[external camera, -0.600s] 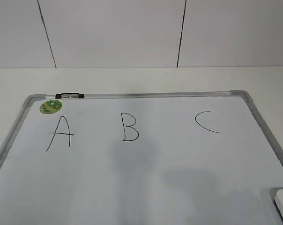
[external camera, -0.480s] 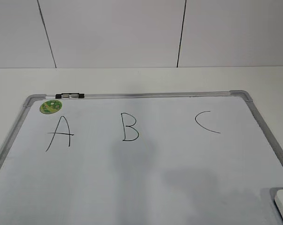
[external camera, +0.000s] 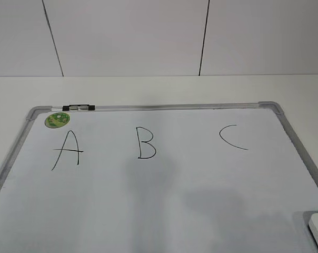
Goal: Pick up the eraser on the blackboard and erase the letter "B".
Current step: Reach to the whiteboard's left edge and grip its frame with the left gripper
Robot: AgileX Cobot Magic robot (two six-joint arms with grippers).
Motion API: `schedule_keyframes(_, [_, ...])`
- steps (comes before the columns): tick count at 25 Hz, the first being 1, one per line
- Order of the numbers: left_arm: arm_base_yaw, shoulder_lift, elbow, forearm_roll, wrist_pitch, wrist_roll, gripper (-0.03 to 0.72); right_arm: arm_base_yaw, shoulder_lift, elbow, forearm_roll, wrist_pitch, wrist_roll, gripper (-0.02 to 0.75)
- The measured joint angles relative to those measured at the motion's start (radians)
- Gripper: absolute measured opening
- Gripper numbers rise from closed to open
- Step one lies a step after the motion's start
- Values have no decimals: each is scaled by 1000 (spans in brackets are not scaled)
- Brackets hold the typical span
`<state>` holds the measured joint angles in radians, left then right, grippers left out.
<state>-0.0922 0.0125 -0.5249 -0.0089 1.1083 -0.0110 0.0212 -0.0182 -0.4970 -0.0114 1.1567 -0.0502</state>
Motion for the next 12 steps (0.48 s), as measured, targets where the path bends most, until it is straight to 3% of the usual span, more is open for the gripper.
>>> schedule_keyframes(8, [0, 0, 0, 0, 0, 0, 237, 0, 0, 0, 0, 0, 0, 181])
schedule_keyframes(12, [0, 0, 0, 0, 0, 0, 237, 0, 0, 0, 0, 0, 0, 233])
